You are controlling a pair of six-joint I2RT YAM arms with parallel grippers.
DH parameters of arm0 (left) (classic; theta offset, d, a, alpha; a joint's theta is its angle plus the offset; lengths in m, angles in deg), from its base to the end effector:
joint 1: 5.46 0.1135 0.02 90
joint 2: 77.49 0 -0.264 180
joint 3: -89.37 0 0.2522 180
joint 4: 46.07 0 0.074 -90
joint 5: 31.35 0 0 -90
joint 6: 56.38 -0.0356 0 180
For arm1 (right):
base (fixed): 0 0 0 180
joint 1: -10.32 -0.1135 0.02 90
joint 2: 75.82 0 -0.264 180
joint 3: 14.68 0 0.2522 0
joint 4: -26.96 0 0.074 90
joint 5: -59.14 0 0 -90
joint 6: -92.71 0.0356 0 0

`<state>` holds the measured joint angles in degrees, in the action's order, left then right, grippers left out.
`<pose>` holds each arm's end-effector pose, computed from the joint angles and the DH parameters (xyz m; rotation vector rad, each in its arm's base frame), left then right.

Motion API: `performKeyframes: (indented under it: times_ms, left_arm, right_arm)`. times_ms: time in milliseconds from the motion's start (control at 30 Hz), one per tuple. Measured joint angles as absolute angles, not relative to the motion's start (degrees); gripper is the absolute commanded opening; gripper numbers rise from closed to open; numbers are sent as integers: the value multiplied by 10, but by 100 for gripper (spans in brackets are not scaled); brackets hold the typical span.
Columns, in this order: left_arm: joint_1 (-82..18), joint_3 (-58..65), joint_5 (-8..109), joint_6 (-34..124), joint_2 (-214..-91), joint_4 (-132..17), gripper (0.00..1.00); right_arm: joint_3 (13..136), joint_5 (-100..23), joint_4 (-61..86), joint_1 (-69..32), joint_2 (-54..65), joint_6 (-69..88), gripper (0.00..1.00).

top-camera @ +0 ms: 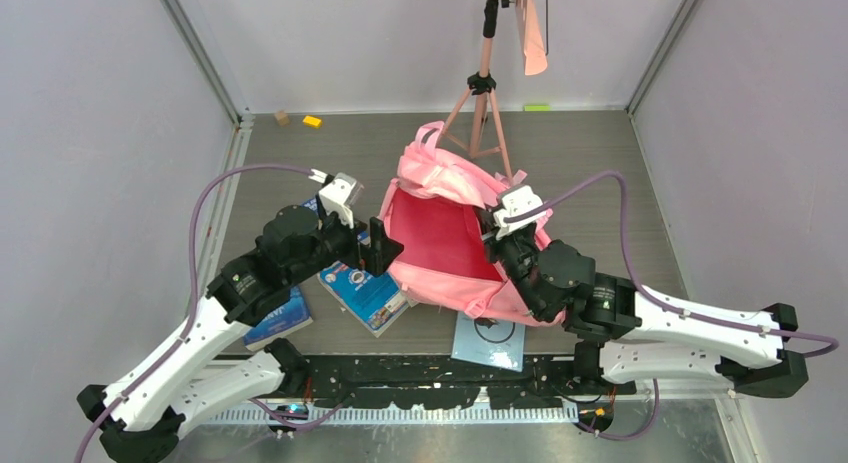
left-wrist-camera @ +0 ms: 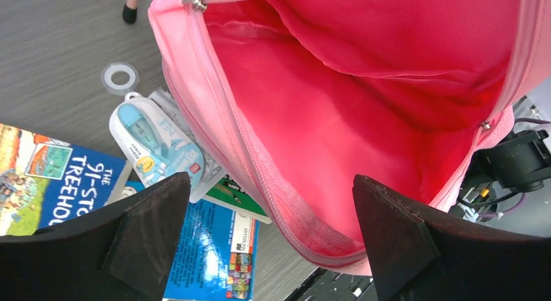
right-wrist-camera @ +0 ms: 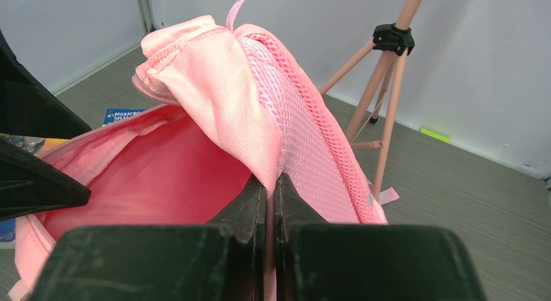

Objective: Pack the student bag
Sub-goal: Unzip the student bag at the center of the board.

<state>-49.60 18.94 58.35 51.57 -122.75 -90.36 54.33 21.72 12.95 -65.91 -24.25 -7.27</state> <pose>0.1190 -0.1157 0.3724 0.4508 1.9219 -0.7290 0.0732 0.1797 0.4016 -0.4093 1.4833 0.2269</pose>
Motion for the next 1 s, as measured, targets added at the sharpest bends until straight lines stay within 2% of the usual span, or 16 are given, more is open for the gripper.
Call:
performKeyframes:
  times_ms: [167,333,467,600,800,1000]
  left_arm:
    - [-488,204,586,565,-1232,-882,92]
    - [-447,203,579,591,-1266,-868,91]
    - [-397,191,547,597,-1297,-864,71]
    - [-366,174,509,605,-1328,-861,62]
    - [-364,196,425,623,-1344,-833,60]
    - [-364,230,389,616,-1337,-800,60]
  right_arm:
    - [529,194,117,-659,-268,-69,0]
    - [520,171,100,-659,-290,-59,0]
    - [520,157,83,-659,-297,-51,0]
    - [518,153,76,-660,-300,-44,0]
    - [518,161,77,-660,-303,-42,0]
    - [516,162,75,-660,-303,-42,0]
